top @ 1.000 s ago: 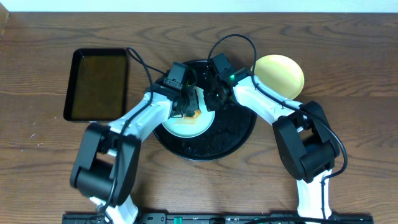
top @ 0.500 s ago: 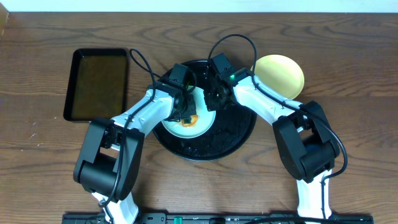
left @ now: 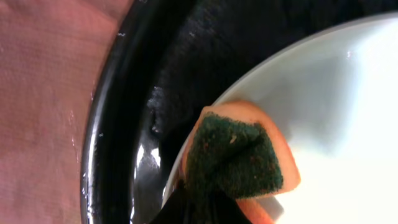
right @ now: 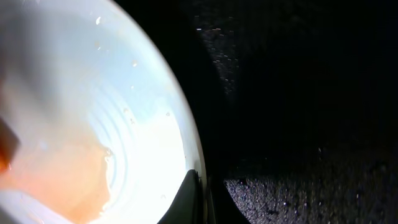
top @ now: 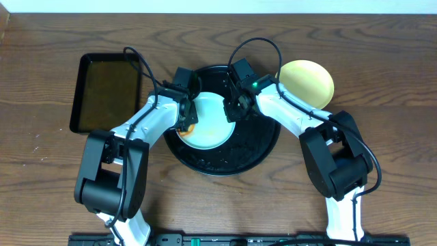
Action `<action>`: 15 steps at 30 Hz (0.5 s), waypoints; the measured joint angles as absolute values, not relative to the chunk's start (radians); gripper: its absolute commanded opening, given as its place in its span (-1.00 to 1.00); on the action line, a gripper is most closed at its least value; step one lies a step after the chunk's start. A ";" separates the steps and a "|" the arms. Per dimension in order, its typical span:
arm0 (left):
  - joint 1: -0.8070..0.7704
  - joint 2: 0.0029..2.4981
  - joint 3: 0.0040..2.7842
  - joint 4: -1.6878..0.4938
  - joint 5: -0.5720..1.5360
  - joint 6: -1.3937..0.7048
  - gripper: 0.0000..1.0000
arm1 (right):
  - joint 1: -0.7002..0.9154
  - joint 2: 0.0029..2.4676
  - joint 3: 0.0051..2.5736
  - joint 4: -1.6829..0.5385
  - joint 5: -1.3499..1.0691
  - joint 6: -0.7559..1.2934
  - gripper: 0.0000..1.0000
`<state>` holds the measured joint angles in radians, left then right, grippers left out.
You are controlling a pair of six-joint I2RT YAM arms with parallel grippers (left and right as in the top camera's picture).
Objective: Clean dirty plates on tray and stack at the side
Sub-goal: 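Keep rubbing the sponge around the green plate's rim and center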
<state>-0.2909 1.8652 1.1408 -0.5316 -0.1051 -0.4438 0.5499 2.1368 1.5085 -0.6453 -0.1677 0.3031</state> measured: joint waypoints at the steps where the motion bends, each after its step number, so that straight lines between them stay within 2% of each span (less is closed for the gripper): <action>1: -0.289 1.865 1.140 -0.510 -0.112 -0.444 -0.85 | 0.550 2.137 1.509 -0.645 -0.167 0.303 -0.97; 8: -0.286 1.845 1.139 -0.466 -0.150 -0.418 -0.85 | 0.550 2.137 1.509 -0.641 -0.160 0.306 -0.97; 15: -0.266 1.692 1.139 -0.515 -0.271 -0.410 -0.85 | 0.549 2.137 1.509 -0.647 -0.154 0.303 -0.98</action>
<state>-0.2665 1.6924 1.1393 -0.5152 -0.2710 -0.4099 0.5491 2.1368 1.5089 -0.6468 -0.1543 0.3035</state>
